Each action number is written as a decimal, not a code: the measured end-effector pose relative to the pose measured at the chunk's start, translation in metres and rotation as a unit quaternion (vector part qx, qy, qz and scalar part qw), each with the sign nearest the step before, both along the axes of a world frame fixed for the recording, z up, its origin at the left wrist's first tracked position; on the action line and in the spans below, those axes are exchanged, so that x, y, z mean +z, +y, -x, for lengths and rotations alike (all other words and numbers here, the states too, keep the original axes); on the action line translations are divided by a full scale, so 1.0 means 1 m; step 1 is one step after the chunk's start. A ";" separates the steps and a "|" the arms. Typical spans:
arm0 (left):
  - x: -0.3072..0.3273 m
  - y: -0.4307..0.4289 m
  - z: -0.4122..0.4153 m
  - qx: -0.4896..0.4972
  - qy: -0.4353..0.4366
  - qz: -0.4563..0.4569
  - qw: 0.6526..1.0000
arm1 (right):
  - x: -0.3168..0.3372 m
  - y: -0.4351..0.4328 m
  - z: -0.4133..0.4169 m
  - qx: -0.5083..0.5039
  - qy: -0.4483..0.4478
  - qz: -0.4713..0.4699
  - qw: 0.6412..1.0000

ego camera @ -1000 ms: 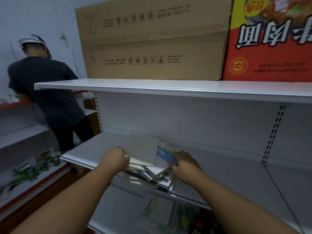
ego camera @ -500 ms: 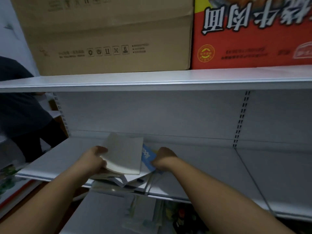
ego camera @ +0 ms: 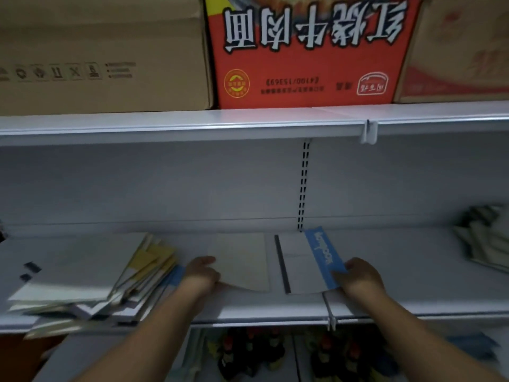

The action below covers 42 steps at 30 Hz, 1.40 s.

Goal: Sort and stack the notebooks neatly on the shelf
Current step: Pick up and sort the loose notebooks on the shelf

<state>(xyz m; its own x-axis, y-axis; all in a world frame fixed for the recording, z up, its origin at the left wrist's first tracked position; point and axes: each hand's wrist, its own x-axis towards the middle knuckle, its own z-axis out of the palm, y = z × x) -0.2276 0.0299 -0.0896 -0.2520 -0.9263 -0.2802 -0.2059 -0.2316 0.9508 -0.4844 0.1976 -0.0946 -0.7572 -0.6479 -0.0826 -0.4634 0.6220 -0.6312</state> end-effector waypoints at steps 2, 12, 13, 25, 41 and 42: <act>-0.006 0.003 0.008 -0.010 -0.131 0.069 0.989 | -0.004 0.008 0.003 0.012 0.032 -0.059 0.998; 0.057 -0.048 -0.125 -0.007 -0.388 0.340 0.856 | 0.038 -0.100 -0.129 0.246 0.034 0.050 0.967; 0.060 -0.058 -0.153 0.023 -0.444 0.333 0.832 | 0.042 -0.116 -0.155 0.279 0.025 0.067 0.958; 0.066 -0.064 -0.260 0.067 -0.476 0.192 0.856 | 0.048 -0.229 -0.288 0.338 0.049 -0.045 0.939; 0.033 -0.022 -0.011 -0.021 0.108 -0.054 0.992 | 0.011 -0.063 -0.043 -0.148 -0.220 0.223 0.938; 0.022 -0.018 -0.001 -0.021 0.103 -0.069 0.992 | 0.006 -0.052 -0.035 -0.152 -0.177 0.192 0.953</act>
<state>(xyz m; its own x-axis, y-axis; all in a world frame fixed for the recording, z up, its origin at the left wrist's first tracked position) -0.2266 0.0121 -0.0680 -0.3543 -0.8702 -0.3423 -0.0235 -0.3577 0.9335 -0.4499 0.1457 -0.0887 -0.8835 -0.4376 -0.1673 -0.0156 0.3843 -0.9231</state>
